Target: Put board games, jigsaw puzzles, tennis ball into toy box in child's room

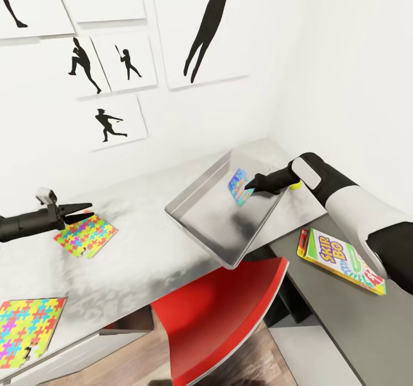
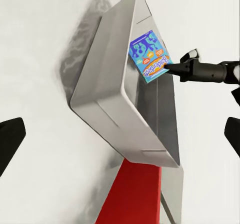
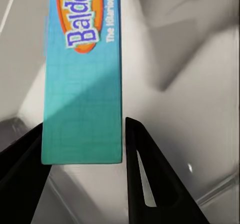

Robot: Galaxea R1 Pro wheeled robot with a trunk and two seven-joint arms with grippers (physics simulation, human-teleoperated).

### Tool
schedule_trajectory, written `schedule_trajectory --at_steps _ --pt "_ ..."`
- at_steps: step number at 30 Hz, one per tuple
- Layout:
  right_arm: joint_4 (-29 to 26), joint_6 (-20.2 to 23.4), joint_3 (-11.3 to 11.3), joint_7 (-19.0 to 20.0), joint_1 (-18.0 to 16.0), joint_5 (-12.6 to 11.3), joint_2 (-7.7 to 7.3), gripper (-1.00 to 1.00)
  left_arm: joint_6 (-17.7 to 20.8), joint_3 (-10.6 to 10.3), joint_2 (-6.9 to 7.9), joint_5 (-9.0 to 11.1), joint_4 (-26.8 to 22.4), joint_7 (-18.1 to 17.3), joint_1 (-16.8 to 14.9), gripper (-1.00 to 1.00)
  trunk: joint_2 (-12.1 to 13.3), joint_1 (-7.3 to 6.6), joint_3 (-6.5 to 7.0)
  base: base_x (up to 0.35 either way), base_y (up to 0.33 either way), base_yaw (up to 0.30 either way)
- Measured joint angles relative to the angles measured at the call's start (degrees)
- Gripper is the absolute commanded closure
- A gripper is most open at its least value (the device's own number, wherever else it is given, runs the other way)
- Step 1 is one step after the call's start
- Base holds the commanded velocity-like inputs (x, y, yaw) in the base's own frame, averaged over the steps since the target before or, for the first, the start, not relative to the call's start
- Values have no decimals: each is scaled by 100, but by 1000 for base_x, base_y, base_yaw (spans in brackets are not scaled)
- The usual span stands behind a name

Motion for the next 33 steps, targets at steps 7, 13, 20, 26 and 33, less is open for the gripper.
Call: schedule_trajectory --at_steps 7,13,20,26,33 --pt "3 0 -3 -163 0 -12 45 100 0 -7 8 -5 -6 -58 0 -100 0 0 0 0 0 0" --pt "4 -1 -2 -180 0 -2 8 100 0 -10 8 -5 -6 -62 0 -100 0 0 0 0 0 0" --pt "10 -100 -3 -214 -14 -8 -18 100 0 -10 8 -5 -6 -63 0 -100 0 0 0 0 0 0" --pt "30 -428 14 -731 -39 18 49 100 -1 -10 8 -13 -6 -63 0 -100 0 0 0 0 0 0" --pt "65 -650 63 -859 -38 29 66 100 0 -8 0 -14 -6 -63 0 -100 0 0 0 0 0 0"
